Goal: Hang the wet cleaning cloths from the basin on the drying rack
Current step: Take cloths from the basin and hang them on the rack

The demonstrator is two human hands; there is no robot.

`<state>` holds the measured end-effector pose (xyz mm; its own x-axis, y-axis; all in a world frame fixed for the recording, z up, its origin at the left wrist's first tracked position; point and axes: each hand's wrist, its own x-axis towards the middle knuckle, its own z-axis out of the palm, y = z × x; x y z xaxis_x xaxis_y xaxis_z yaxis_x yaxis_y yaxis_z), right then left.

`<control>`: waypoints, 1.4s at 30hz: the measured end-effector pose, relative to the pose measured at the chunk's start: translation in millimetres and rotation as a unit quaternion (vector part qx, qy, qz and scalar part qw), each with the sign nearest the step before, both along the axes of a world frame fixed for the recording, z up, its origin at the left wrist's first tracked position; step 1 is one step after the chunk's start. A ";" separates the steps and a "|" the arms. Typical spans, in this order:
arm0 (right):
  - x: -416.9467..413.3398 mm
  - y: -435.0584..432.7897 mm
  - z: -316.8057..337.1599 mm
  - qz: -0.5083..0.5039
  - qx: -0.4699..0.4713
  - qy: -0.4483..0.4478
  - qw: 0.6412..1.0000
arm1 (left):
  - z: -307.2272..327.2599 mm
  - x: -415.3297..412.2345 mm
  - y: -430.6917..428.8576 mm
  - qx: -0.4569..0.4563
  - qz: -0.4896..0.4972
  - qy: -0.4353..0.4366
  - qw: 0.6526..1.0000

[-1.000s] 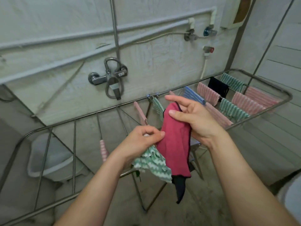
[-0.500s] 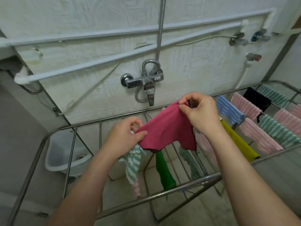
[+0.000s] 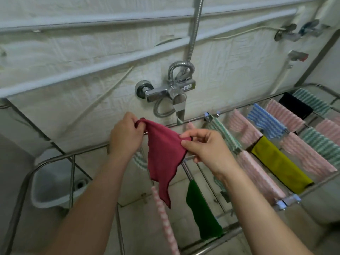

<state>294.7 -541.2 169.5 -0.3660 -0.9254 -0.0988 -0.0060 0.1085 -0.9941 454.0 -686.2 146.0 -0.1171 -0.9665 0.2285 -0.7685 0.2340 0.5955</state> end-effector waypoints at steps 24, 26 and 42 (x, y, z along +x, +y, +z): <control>-40.9 -24.8 -148.5 -0.079 0.225 0.213 0.948 | -91.8 -119.8 -51.8 0.143 -0.147 -0.020 0.979; -42.0 -23.1 -152.6 -0.034 0.269 0.217 0.938 | -95.6 -102.4 -56.8 0.118 -0.099 -0.049 0.987; -47.5 -18.9 -142.2 0.060 0.255 0.224 0.939 | -127.7 -94.2 -74.4 0.280 -0.050 0.047 0.958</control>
<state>247.2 -560.1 27.2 -0.3725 -0.8368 -0.4013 -0.4539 0.5414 -0.7077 359.8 -760.7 18.3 -0.2195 -0.9255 -0.3088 -0.6964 -0.0730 0.7140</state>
